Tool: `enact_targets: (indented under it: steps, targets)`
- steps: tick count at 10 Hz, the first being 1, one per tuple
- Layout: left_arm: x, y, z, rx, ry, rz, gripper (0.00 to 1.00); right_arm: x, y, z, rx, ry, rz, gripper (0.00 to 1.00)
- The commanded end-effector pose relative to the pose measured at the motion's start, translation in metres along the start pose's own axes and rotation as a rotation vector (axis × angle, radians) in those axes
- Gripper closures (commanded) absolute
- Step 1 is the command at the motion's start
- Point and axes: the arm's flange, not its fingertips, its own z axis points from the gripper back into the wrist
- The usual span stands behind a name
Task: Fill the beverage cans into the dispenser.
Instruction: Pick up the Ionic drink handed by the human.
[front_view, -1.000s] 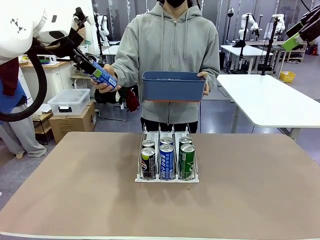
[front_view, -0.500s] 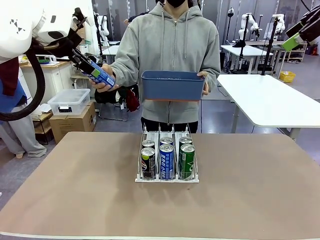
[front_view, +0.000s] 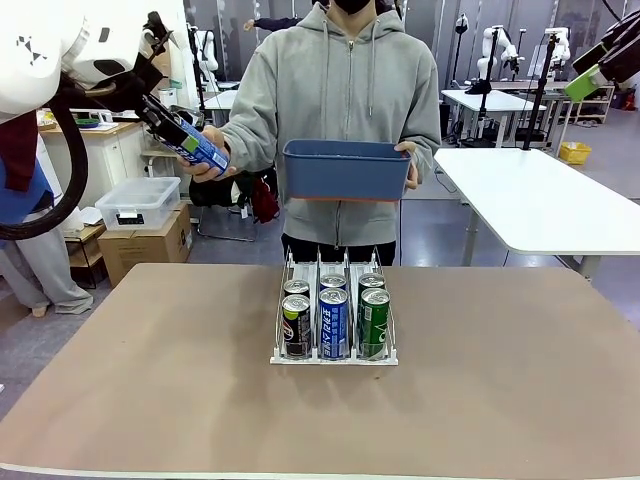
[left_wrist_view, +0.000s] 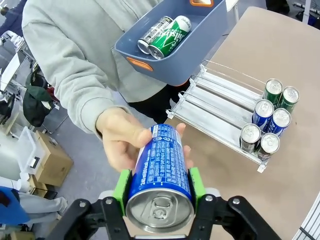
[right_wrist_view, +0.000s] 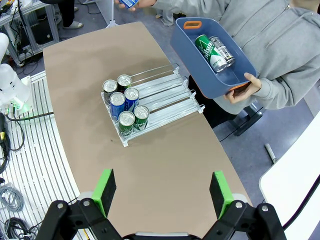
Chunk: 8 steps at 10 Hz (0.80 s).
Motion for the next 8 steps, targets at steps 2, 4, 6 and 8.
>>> enact_targets:
  steps: [2,4,6,8]
  targets:
    - [0.0,0.0,0.0,0.0,0.0,0.0,0.57,-0.0002,-0.0003,-0.0012,0.002,0.001,0.006,0.0]
    - [0.0,0.0,0.0,0.0,0.0,0.0,0.57,-0.0002,-0.0003,-0.0012,0.002,0.001,0.006,0.0]
    - [0.0,0.0,0.0,0.0,0.0,0.0,0.57,-0.0002,-0.0003,-0.0012,0.002,0.001,0.006,0.0]
    - [0.0,0.0,0.0,0.0,0.0,0.0,0.57,-0.0002,-0.0003,-0.0012,0.002,0.001,0.006,0.0]
